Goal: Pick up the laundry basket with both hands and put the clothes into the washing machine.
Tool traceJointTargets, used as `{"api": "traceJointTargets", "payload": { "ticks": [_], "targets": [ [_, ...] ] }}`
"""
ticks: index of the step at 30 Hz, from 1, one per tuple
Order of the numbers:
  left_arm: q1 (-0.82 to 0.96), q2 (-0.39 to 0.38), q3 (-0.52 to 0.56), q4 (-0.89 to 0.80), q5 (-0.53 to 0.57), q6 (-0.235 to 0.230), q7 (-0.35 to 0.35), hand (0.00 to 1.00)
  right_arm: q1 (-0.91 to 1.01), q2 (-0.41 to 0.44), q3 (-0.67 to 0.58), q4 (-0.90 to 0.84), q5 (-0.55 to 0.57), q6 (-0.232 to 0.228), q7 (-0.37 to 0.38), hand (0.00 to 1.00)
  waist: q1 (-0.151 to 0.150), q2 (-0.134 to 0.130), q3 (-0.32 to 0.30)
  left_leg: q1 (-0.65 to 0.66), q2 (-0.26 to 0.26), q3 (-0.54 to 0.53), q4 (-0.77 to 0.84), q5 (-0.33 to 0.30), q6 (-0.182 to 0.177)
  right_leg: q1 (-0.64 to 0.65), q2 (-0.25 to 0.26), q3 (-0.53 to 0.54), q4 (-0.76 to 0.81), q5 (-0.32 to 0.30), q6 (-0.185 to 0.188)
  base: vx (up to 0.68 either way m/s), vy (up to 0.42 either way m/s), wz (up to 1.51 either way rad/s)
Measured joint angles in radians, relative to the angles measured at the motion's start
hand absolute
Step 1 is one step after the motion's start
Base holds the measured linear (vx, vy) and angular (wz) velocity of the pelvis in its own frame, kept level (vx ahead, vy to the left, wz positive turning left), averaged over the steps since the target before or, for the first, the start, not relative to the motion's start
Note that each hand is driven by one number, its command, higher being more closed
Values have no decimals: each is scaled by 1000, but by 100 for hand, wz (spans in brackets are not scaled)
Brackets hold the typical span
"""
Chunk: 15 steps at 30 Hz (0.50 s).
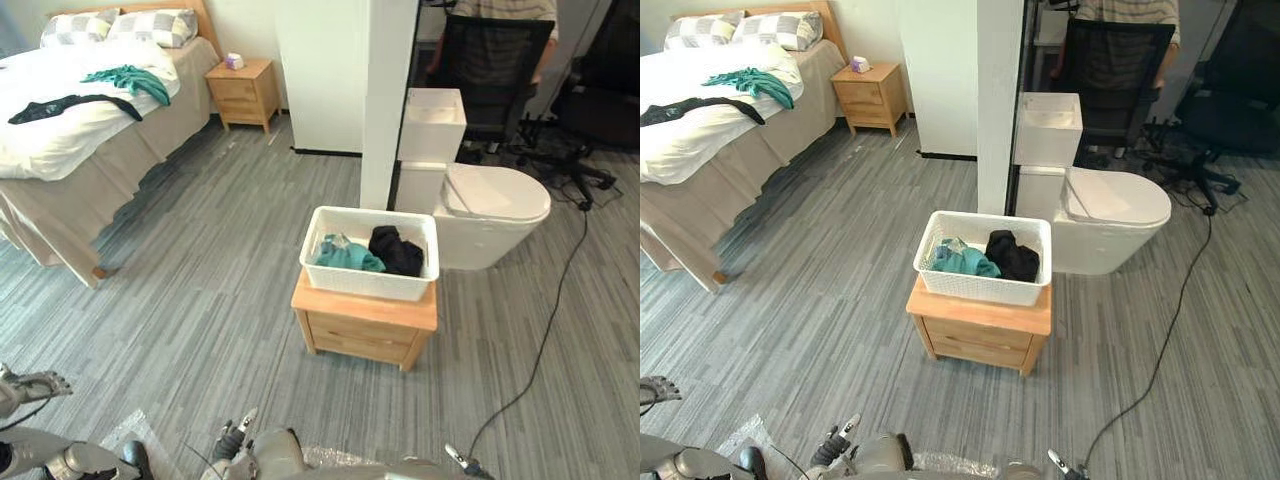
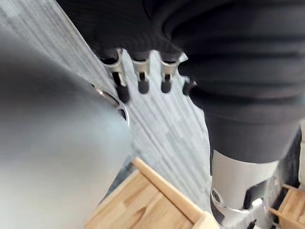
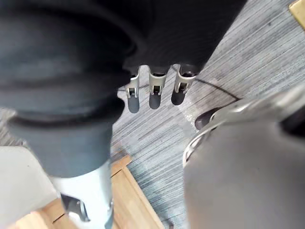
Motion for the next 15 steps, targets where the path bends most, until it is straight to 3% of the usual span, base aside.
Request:
{"api": "traceJointTargets", "payload": {
  "ticks": [2, 3, 4, 5, 6, 8, 10, 11, 12, 13, 15],
  "targets": [
    [2, -1, -4, 1, -17, -2, 0, 0, -6, -4, 32, -3, 17, -9, -2, 0, 1, -1, -1, 26, -73, -88, -323, 67, -66, 20, -23, 7, 2, -35, 51, 405, 244, -5],
    [8, 0, -5, 6, -20, -3, 1, 0, -4, -6, 39, -1, 18, -10, -3, 0, 3, -6, -2, 46, -90, -101, -349, 128, -73, 29, -33, 20, 8, -47, 68, 429, 235, -24],
    [11, 12, -8, 9, -30, -4, 0, 0, -6, 6, 44, 3, 18, -9, -4, 0, 12, -29, -12, 78, -126, -95, -369, 177, -39, 38, -59, 42, 4, -61, 90, 459, 191, -29],
    [8, 40, -18, 14, -32, -5, -1, 0, -7, 25, 65, 4, 18, -9, 1, 0, 12, -64, -20, 65, -154, -90, -319, 126, -25, 45, -86, 68, -2, -61, 93, 446, 174, -20],
    [4, 53, -18, 20, -32, -4, -2, 0, -4, 31, 65, 4, 18, -9, 2, 0, 7, -73, -21, 50, -162, -92, -274, 93, -14, 46, -100, 86, 1, -61, 93, 415, 196, -11],
    [6, 64, -15, 39, -33, -4, -2, 0, -1, 24, 61, 19, 18, -9, 2, 0, 11, -73, -23, 59, -159, -54, -180, 11, 7, 33, -122, 158, 94, -67, 103, 354, 216, -39],
    [24, 73, -38, 59, -32, -2, -3, 0, -3, 7, 58, 35, 18, -11, 5, 0, 24, -65, -35, 146, -165, 36, -204, -50, 21, -121, -176, 225, 425, -44, 131, 366, 211, -93],
    [29, 79, -48, 60, -32, -2, -3, 0, -4, 6, 53, 38, 19, -11, 7, 0, 23, -63, -36, 167, -167, 56, -212, -60, 27, -161, -191, 228, 510, -36, 146, 382, 175, -79],
    [29, 88, -70, 69, -32, -1, -1, 0, -6, 4, 29, 49, 19, -9, 4, 0, 16, -64, -36, 219, -170, 82, -237, -69, 36, -231, -225, 171, 646, -49, 147, 306, 107, -45],
    [29, 101, -86, 68, -32, -1, -1, 0, -4, 4, 21, 53, 18, -6, 2, 0, 6, -54, -32, 253, -171, 89, -266, -68, 36, -253, -240, 103, 677, -70, 135, 301, 83, -35],
    [24, 120, -88, 66, -33, -2, 0, 0, -1, 3, 16, 56, 20, -5, 1, 0, -8, -52, -33, 321, -159, 103, -318, -63, 28, -285, -240, -33, 632, -113, 104, 284, -3, -21]
  ]
}}
